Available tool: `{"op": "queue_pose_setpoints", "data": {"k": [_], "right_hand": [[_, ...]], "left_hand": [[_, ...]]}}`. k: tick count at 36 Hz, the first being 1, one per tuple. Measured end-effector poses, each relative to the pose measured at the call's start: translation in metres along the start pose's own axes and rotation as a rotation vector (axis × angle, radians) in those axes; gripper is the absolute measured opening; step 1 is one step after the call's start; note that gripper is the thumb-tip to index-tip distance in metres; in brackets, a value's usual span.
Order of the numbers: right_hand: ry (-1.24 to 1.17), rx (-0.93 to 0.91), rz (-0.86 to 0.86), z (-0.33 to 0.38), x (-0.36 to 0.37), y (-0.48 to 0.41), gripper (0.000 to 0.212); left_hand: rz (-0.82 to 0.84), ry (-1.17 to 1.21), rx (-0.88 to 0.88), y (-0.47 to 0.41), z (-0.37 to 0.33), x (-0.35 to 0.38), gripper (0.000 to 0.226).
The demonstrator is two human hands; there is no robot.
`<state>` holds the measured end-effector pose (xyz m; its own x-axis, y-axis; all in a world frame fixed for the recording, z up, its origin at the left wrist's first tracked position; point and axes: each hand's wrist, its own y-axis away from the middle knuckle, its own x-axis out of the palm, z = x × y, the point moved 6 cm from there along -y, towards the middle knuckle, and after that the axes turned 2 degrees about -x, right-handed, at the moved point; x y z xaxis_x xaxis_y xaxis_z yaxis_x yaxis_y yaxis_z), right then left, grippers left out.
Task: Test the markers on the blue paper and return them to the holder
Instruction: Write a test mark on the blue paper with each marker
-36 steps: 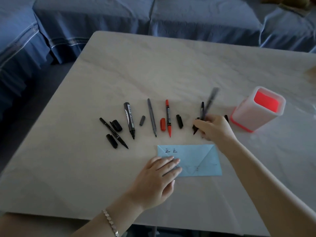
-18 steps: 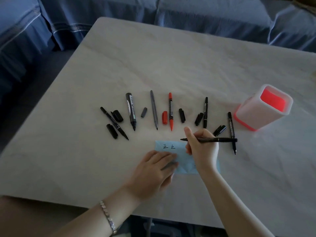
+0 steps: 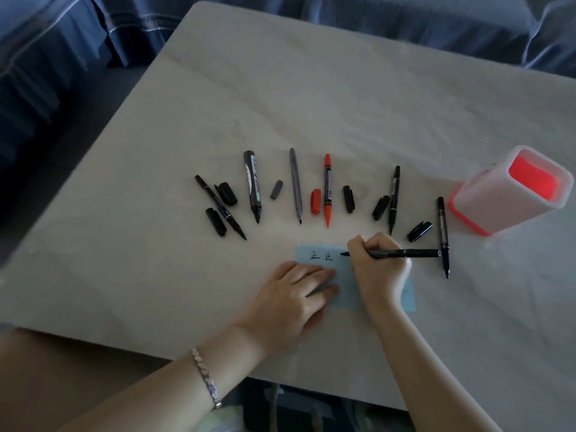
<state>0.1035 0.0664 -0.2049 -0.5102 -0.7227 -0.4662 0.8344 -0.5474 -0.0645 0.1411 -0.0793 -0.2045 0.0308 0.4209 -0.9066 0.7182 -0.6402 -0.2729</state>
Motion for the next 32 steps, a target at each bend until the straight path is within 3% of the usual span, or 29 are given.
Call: {"op": "queue_pose_setpoints", "data": {"k": [32], "right_hand": [[0.000,-0.055,-0.008,-0.0031,0.0015,-0.0005,0.045]], "left_hand": [[-0.005,0.007,-0.008,-0.0003,0.0014,0.0003,0.032]]}}
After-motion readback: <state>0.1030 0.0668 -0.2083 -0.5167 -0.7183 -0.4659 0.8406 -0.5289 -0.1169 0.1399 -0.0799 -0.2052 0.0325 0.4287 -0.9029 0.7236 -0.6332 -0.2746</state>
